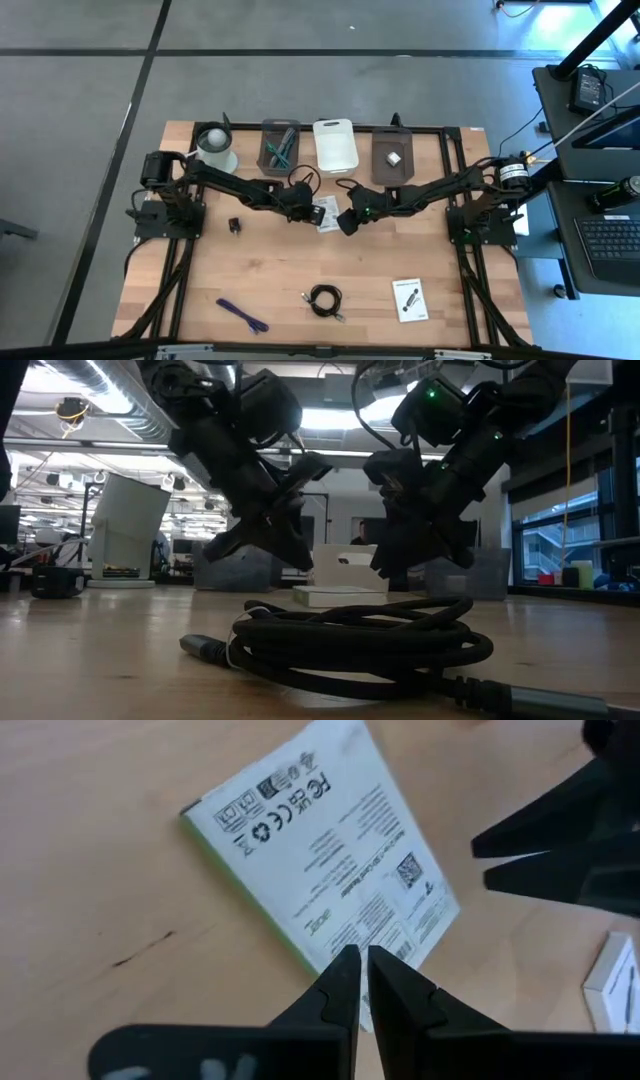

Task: Pick and place items into bin
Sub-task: Put the top white card reader box into the white bin

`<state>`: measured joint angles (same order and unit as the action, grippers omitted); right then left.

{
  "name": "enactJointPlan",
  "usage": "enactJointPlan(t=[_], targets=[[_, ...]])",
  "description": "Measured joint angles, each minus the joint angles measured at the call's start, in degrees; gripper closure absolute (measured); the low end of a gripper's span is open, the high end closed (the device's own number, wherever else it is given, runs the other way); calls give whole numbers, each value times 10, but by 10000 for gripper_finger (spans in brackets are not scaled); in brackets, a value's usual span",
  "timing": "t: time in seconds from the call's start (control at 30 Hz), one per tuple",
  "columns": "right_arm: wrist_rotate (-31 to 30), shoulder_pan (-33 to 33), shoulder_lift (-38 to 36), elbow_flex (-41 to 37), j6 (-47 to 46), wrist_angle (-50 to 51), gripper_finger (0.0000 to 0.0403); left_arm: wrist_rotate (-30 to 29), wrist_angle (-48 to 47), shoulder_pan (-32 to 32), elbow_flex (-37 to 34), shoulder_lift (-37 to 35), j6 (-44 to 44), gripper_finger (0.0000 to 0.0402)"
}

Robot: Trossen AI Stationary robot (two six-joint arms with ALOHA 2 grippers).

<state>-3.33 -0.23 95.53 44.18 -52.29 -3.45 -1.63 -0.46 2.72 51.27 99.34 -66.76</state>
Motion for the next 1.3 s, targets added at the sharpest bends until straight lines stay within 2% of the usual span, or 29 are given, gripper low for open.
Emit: enactJointPlan(t=[0.27, 0.5, 1.03, 1.3], targets=[[0, -3, 0, 0, 0, 16, 319, -17, 5, 0, 0, 8, 0, 391], [0, -12, 0, 0, 2, 19, 319, -12, 5, 0, 0, 29, 0, 391], [12, -20, 0, 0, -28, 15, 319, -3, -12, 0, 0, 29, 5, 398], [19, -20, 26, -1, -34, 12, 319, -3, 3, 0, 0, 27, 5, 398]])
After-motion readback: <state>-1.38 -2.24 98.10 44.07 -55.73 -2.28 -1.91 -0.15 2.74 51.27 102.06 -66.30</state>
